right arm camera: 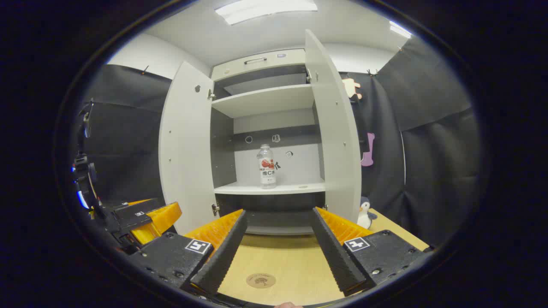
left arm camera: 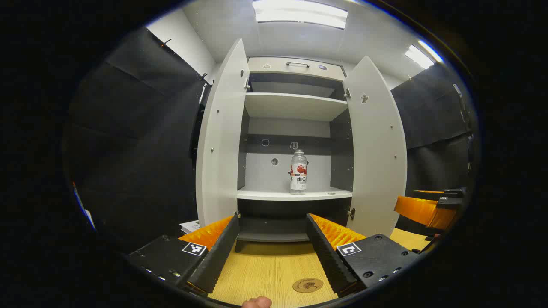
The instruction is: Grasp the bottle in the cabinet with the left hand and place it on the coaster, then close the right door with the right hand and the left door with the left hand.
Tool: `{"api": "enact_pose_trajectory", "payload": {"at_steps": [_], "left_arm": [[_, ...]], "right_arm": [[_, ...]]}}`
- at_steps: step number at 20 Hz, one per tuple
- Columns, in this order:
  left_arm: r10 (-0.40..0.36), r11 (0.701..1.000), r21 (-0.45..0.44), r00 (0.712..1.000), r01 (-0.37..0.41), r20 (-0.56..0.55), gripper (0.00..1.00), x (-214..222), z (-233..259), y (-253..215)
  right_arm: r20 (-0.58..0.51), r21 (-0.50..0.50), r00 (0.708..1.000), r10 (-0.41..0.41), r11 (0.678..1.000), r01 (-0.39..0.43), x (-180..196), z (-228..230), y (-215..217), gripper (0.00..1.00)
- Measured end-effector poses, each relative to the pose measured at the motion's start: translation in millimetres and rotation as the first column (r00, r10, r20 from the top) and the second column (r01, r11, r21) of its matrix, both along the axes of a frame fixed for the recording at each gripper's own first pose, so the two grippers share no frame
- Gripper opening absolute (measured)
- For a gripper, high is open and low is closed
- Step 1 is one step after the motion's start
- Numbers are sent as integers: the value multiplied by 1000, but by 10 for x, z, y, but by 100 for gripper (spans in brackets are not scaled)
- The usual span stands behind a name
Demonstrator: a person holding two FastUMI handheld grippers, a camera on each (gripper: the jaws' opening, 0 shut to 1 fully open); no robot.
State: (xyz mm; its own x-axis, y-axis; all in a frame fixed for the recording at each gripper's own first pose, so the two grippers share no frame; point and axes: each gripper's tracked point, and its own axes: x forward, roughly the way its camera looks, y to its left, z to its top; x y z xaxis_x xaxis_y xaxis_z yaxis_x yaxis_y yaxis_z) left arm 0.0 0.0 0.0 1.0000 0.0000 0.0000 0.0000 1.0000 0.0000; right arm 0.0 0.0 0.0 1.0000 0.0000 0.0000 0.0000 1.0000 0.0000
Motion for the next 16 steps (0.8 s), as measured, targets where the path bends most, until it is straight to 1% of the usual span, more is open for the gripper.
{"api": "enact_pose_trajectory", "payload": {"at_steps": [4, 9, 16], "left_arm": [[6, 1000, -8, 1000, -6, -13, 94, -19, -20, 36], [19, 1000, -11, 1000, -19, -10, 95, -22, -34, 83], [7, 1000, -12, 1000, -7, -10, 95, 4, -50, 78]], "right_arm": [[-11, 11, 1000, 16, 1000, -16, 3, -34, 48, 98], [-19, -3, 1000, 16, 1000, -16, -10, -61, 64, 98], [-12, -3, 1000, 13, 1000, -13, -12, -31, 84, 98]]}}
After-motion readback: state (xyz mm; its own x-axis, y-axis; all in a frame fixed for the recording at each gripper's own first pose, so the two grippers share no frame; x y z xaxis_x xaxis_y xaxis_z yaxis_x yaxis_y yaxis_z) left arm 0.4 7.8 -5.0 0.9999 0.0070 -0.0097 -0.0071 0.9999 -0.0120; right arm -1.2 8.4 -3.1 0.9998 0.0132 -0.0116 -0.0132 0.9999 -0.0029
